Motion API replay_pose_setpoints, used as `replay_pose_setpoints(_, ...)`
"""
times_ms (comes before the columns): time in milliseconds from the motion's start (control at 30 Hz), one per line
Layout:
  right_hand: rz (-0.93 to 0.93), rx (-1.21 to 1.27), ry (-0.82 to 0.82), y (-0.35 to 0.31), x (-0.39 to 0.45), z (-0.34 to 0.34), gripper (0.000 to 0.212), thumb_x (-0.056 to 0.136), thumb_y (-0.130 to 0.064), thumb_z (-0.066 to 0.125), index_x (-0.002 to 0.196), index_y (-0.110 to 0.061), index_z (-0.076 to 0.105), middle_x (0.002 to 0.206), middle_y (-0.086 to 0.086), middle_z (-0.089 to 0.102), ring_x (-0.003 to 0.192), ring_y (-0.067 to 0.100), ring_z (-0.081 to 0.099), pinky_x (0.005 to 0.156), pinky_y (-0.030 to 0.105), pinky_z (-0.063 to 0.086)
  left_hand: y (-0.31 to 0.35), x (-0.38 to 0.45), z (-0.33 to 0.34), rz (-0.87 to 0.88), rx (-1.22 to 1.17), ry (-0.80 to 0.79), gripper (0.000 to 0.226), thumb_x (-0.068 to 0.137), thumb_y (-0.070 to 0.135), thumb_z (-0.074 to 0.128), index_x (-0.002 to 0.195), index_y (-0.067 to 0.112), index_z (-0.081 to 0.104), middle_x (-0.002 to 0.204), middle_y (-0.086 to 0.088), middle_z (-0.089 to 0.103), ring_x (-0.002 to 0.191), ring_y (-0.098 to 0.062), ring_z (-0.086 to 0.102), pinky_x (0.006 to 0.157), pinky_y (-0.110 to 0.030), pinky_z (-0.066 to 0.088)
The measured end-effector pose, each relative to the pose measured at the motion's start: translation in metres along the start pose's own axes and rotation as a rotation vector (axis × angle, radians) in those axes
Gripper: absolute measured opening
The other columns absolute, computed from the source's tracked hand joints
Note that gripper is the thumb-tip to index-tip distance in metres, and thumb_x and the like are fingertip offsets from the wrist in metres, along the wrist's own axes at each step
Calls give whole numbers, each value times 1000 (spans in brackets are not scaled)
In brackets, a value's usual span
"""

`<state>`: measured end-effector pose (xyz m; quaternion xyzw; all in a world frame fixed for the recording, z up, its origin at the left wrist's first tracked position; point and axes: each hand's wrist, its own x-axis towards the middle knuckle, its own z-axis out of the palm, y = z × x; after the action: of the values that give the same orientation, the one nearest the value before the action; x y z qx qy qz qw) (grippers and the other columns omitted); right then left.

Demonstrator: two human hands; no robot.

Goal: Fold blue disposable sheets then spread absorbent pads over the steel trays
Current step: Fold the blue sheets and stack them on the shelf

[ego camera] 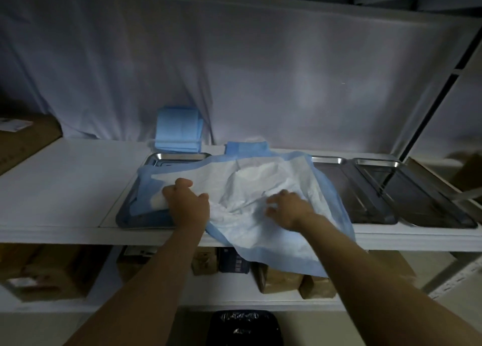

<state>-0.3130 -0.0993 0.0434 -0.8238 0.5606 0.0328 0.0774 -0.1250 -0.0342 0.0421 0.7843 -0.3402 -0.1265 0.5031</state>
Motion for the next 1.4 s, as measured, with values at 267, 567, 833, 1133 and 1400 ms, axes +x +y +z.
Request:
replay_pose_setpoints(267,-159,20,-239,-66,-7,33,53,101,-47,14,148,-27,23,159,4,13,147,28,6,114,56,7,3,1,-2,-195,-169,102,40,85,7,65,122,0,53,136,-20,38,117,-33,46,98,-33,40)
replay_pose_setpoints(567,131,1482,-39,-48,6,-1,56,94,-57,35,133,-20,53,134,0,54,128,17,45,106,37,29,39,-13,23,730,209,-68,31,83,-5,53,106,12,62,121,-5,51,111,-27,44,94,-30,42)
replay_pose_setpoints(833,248,1227,193,-7,11,-28,11,79,-13,72,76,-13,62,83,10,67,77,24,64,70,35,54,40,-54,55,1141,735,-615,32,88,1,52,118,9,58,133,-11,47,122,-26,43,104,-31,37)
replay_pose_setpoints(1133,462,1524,600,7,5,-24,12,93,-12,49,83,-16,55,76,-1,53,68,17,52,67,30,47,9,-49,40,641,648,-293,50,82,3,57,127,16,39,135,-6,29,118,-23,43,78,-29,49)
replay_pose_setpoints(1400,927,1113,408,32,-12,9,62,76,-32,67,127,-1,51,127,17,55,116,34,54,90,36,44,14,-48,38,609,606,-623,53,81,67,48,72,15,57,84,-5,60,81,-23,58,67,-31,44)
